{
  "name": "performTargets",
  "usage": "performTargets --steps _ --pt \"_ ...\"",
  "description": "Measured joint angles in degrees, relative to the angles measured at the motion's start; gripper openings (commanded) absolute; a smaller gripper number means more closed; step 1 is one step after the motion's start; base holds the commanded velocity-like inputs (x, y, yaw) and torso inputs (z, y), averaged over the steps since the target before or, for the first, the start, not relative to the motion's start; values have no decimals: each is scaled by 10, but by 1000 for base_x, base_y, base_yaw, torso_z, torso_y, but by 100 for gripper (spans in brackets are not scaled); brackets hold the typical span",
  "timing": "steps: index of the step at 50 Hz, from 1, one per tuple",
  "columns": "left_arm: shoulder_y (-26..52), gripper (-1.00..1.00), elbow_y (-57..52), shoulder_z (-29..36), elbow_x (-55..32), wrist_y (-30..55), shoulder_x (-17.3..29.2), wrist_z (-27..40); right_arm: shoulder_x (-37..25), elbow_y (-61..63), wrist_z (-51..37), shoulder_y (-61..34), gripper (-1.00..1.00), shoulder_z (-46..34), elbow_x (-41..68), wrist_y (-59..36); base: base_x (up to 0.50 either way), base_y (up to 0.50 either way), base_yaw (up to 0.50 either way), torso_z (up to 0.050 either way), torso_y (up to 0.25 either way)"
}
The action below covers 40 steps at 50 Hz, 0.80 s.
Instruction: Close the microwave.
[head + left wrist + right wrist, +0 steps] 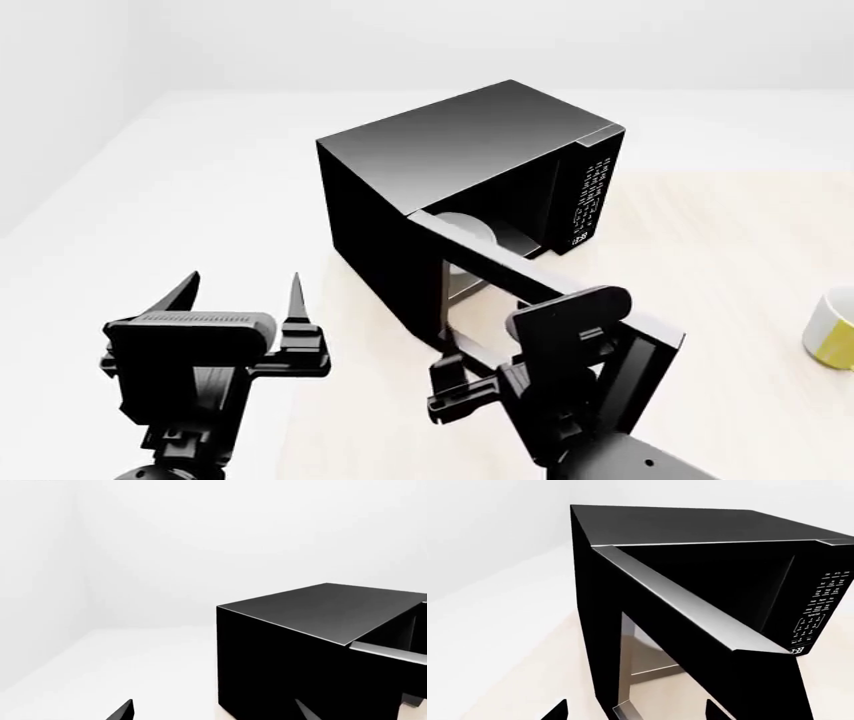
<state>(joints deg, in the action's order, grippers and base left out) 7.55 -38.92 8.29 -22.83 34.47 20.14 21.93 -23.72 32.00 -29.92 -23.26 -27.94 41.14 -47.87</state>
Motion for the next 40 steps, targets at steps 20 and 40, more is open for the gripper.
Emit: performTargets --steps 20,40 --pt "0 100 2 0 -3 -4 4 3 3 -51 8 -22 100 12 -7 13 0 0 0 0 0" --pt "-1 100 3 3 -4 -8 7 7 8 -107 23 -53 100 16 -12 23 0 0 0 0 0"
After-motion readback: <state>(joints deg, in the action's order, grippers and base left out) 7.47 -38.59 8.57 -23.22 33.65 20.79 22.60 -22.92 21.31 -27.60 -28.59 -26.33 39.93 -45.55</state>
